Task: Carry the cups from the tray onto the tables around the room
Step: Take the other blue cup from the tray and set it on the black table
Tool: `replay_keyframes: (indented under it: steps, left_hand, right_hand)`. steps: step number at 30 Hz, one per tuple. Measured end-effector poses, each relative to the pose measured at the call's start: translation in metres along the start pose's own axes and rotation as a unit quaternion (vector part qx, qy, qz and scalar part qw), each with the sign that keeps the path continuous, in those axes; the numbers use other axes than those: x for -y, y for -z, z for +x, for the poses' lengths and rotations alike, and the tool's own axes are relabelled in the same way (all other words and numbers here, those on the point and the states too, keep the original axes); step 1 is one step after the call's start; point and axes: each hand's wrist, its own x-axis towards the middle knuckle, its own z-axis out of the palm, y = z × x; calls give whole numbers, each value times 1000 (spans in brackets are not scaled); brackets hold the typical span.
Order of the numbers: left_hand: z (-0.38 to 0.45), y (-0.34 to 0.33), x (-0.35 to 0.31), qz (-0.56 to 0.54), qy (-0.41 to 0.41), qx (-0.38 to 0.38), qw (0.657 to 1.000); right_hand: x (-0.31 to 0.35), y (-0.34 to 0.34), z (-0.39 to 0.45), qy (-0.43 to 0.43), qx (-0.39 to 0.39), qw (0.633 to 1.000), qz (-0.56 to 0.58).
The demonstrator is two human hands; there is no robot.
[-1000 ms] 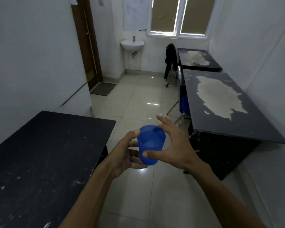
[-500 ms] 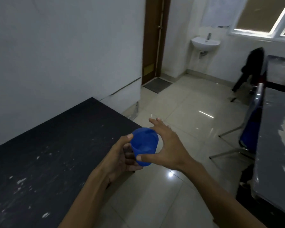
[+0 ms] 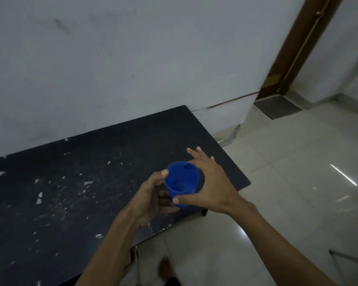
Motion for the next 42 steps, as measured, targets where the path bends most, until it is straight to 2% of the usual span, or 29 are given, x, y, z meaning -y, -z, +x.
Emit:
replay_keyframes:
  steps: [9, 18, 29, 42]
  left_hand:
    - [43, 90, 1, -83, -1, -78, 993]
    - [64, 144, 31, -168, 56, -142, 974]
    - [78, 174, 61, -240, 51, -198, 949]
    - [88, 175, 74, -264, 57, -222, 937]
  right_hand:
    - [-4, -71, 102, 35, 69, 996, -33]
    - [-28, -154, 136, 19, 111, 994, 5]
    - [-55, -211, 142, -30, 140, 988, 55]
    - [-70, -220, 149, -33, 175, 982, 62]
